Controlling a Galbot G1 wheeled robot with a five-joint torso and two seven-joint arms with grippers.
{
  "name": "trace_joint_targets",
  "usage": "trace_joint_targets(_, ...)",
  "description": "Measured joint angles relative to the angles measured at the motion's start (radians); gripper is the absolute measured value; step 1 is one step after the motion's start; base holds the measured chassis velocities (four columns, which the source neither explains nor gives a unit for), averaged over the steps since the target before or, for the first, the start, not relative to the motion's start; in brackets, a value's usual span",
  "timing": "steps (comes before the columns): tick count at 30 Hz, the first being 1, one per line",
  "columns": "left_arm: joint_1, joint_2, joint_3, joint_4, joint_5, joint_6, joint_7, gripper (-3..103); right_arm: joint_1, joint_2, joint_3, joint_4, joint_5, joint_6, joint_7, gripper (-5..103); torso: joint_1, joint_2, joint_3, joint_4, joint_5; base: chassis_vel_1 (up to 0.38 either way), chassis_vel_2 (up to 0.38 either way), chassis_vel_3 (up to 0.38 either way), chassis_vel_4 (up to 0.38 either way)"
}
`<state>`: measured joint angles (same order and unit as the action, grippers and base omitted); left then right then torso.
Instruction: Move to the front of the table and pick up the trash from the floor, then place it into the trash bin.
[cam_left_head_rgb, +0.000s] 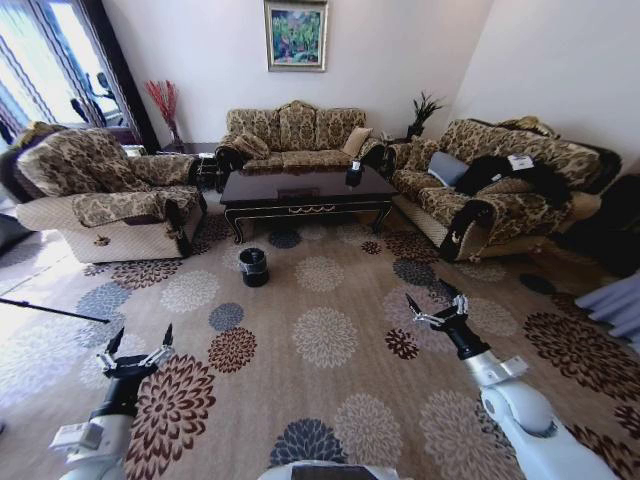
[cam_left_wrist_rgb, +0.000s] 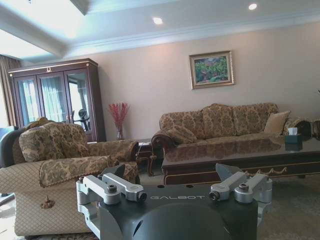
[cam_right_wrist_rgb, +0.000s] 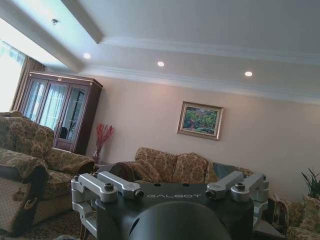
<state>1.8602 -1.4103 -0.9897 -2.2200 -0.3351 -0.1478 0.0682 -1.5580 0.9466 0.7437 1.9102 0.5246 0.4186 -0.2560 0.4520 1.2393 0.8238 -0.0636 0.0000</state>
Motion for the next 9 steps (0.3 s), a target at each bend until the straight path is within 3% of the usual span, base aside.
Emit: trace_joint_targets(9,-0.003,0.005,-0.012,0.003,-0.012,0.030,-0.011,100,-0.021,-0.007,0.013,0.045,0.023,-0.042,0.095,100,-0.002,-0.004,-0.003,0.0001,0.0000,0.000,0.000,0.000,0.000)
